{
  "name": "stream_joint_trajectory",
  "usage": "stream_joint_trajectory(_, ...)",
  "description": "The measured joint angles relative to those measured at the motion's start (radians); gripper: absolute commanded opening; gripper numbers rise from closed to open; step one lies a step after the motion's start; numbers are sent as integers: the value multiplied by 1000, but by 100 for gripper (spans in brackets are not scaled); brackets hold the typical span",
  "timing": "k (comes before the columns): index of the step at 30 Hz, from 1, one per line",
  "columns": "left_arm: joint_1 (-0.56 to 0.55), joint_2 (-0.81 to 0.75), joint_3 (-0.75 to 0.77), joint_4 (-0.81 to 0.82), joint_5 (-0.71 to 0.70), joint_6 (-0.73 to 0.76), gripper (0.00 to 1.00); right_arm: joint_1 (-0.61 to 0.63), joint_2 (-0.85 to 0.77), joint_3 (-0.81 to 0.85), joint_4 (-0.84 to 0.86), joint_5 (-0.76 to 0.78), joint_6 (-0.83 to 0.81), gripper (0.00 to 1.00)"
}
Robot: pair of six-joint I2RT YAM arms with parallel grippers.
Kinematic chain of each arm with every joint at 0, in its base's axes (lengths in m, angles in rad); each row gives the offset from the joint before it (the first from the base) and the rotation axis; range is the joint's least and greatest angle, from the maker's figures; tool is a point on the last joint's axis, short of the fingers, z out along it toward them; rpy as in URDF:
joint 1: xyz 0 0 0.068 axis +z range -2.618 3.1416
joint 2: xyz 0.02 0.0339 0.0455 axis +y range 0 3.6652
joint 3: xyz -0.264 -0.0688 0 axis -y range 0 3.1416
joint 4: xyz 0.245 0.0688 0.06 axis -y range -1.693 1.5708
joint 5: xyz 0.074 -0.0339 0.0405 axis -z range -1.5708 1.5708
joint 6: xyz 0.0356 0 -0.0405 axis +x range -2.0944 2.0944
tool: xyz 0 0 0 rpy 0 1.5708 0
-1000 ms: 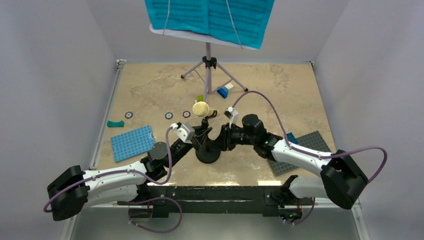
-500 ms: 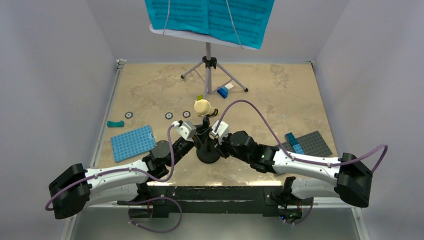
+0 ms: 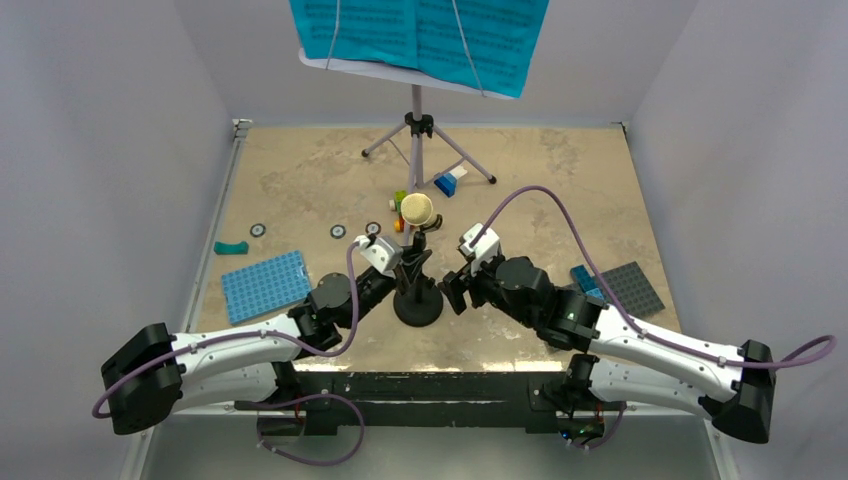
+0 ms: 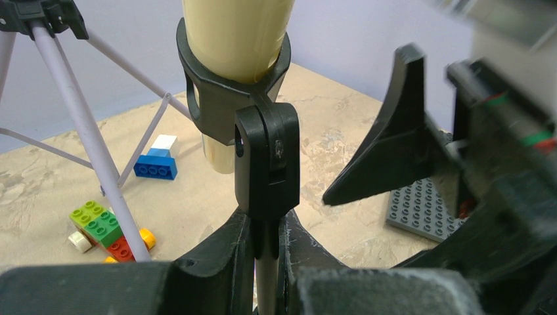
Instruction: Pack up the instrument practice props
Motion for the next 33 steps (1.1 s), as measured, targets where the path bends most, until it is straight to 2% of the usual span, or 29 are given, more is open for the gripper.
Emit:
stream_joint_trajectory(6, 0, 40, 18, 11, 0, -2, 0, 0, -76, -8, -53, 18, 46, 80)
stream_joint_trajectory(15, -6, 80, 23, 37, 24, -40, 0, -2, -80, -55, -71, -1, 109, 81)
stream_joint_trajectory(24, -6, 75, -10, 87, 27, -52, 0, -124, 10, -89, 61, -200, 191, 63)
stream_joint_trajectory(33, -8, 86, -24, 124, 27, -55, 0, -143, 119, -88, 119, -278, 175, 48)
